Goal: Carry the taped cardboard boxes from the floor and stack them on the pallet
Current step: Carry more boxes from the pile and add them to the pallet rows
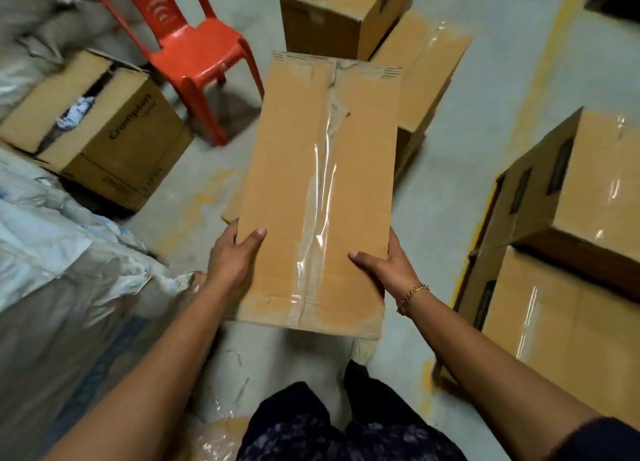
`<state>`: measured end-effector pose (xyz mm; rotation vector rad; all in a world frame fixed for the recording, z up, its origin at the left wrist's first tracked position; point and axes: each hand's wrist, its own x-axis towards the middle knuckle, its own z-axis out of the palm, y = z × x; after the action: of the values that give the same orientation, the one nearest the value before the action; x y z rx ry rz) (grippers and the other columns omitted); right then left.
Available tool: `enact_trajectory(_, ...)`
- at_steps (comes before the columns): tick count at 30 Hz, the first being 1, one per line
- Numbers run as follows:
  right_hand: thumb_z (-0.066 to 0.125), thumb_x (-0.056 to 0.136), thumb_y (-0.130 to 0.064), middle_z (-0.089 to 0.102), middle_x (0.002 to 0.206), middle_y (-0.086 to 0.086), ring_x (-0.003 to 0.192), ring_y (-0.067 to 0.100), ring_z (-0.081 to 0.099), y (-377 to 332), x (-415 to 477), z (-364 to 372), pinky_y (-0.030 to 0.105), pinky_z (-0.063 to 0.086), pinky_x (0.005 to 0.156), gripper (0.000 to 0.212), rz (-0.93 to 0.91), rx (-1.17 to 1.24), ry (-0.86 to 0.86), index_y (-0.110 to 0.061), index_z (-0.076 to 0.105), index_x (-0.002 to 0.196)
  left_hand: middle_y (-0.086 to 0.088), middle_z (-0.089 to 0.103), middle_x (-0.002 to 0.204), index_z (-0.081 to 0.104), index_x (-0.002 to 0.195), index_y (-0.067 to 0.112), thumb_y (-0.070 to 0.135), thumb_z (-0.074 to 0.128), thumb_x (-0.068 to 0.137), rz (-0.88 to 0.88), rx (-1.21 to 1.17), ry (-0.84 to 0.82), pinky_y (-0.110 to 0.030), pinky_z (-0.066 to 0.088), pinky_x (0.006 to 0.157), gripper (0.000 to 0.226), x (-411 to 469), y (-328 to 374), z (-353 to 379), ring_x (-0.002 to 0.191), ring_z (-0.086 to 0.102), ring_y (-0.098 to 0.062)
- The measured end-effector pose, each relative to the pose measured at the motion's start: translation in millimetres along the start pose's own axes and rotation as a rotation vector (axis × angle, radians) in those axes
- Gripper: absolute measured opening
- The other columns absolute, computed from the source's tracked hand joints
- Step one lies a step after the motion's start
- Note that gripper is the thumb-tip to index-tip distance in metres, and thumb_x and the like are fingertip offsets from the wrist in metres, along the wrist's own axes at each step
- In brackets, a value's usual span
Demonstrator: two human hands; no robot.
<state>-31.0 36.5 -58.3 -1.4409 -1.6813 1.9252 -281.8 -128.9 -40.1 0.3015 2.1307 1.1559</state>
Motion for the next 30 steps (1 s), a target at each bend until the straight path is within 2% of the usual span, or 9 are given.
enact_trajectory(4, 0.086, 0.075, -0.043, 0.065, 0.123, -0.016, 0.109, 0.008, 0.066, 28, -55, -26, 0.041, 0.055, 0.097, 0.081, -0.008, 0.034, 0.109, -0.041, 0.04, 0.141, 0.013, 0.075, 0.113, 0.064, 0.126, 0.042, 0.065, 0.073, 0.077, 0.042, 0.013, -0.1, -0.05, 0.055, 0.098, 0.055, -33, -15, 23, 0.105, 0.071, -0.018)
enact_trajectory(8, 0.085, 0.078, -0.038, 0.063, 0.121, -0.015, 0.106, 0.005, 0.063, 57, -113, -49, 0.032, 0.052, 0.088, 0.079, -0.003, 0.057, 0.236, -0.038, 0.039, 0.142, 0.006, 0.071, 0.119, 0.062, 0.134, 0.032, 0.048, 0.068, 0.092, 0.107, 0.067, -0.195, -0.044, 0.053, 0.098, 0.046, -80, -17, 52, 0.109, 0.067, -0.019)
enact_trajectory(11, 0.09, 0.071, -0.041, 0.067, 0.119, -0.015, 0.106, 0.008, 0.067, 88, -158, -67, 0.038, 0.055, 0.095, 0.083, 0.05, 0.116, 0.301, -0.041, 0.043, 0.139, 0.004, 0.069, 0.12, 0.058, 0.138, 0.028, 0.045, 0.065, 0.096, 0.099, 0.094, -0.29, -0.042, 0.052, 0.094, 0.046, -117, -25, 73, 0.109, 0.064, -0.02)
enact_trajectory(14, 0.09, 0.069, -0.04, 0.065, 0.128, -0.011, 0.112, 0.013, 0.065, 113, -200, -88, 0.044, 0.052, 0.102, 0.09, 0.097, 0.143, 0.353, -0.037, 0.041, 0.144, 0.002, 0.068, 0.119, 0.056, 0.139, 0.028, 0.046, 0.063, 0.097, 0.102, 0.138, -0.368, -0.044, 0.052, 0.093, 0.046, -148, -28, 99, 0.106, 0.064, -0.021)
enact_trajectory(17, 0.087, 0.076, -0.036, 0.063, 0.121, -0.017, 0.105, 0.005, 0.062, 133, -238, -112, 0.03, 0.052, 0.093, 0.077, 0.129, 0.148, 0.44, -0.04, 0.039, 0.136, 0.002, 0.069, 0.117, 0.057, 0.133, 0.03, 0.047, 0.062, 0.098, 0.127, 0.175, -0.443, -0.045, 0.054, 0.091, 0.04, -176, -32, 132, 0.101, 0.065, -0.02)
enact_trajectory(18, 0.087, 0.076, -0.038, 0.061, 0.12, -0.019, 0.106, 0.004, 0.061, 141, -250, -121, 0.029, 0.052, 0.091, 0.078, 0.134, 0.146, 0.461, -0.04, 0.039, 0.137, 0.002, 0.069, 0.117, 0.057, 0.134, 0.03, 0.048, 0.061, 0.097, 0.135, 0.191, -0.465, -0.047, 0.054, 0.092, 0.041, -186, -34, 143, 0.101, 0.066, -0.02)
enact_trajectory(21, 0.087, 0.072, -0.046, 0.06, 0.129, -0.014, 0.114, 0.011, 0.06, 169, -284, -152, 0.038, 0.051, 0.099, 0.094, 0.172, 0.154, 0.511, -0.036, 0.035, 0.149, 0.001, 0.07, 0.117, 0.056, 0.137, 0.029, 0.049, 0.06, 0.097, 0.161, 0.241, -0.524, -0.047, 0.055, 0.093, 0.045, -217, -40, 181, 0.1, 0.067, -0.02)
enact_trajectory(26, 0.088, 0.069, -0.049, 0.061, 0.129, -0.013, 0.117, 0.013, 0.06, 219, -343, -218, 0.041, 0.051, 0.101, 0.096, 0.199, 0.205, 0.569, -0.038, 0.036, 0.149, 0.004, 0.07, 0.116, 0.061, 0.134, 0.026, 0.044, 0.062, 0.098, 0.221, 0.284, -0.578, -0.034, 0.05, 0.085, 0.04, -282, -53, 256, 0.097, 0.066, -0.015)
enact_trajectory(30, 0.088, 0.068, -0.05, 0.062, 0.126, -0.015, 0.114, 0.012, 0.061, 273, -391, -284, 0.042, 0.052, 0.099, 0.091, 0.225, 0.239, 0.588, -0.04, 0.039, 0.145, 0.006, 0.07, 0.117, 0.061, 0.135, 0.028, 0.048, 0.06, 0.097, 0.218, 0.322, -0.611, -0.039, 0.052, 0.09, 0.042, -345, -74, 326, 0.102, 0.067, -0.018)
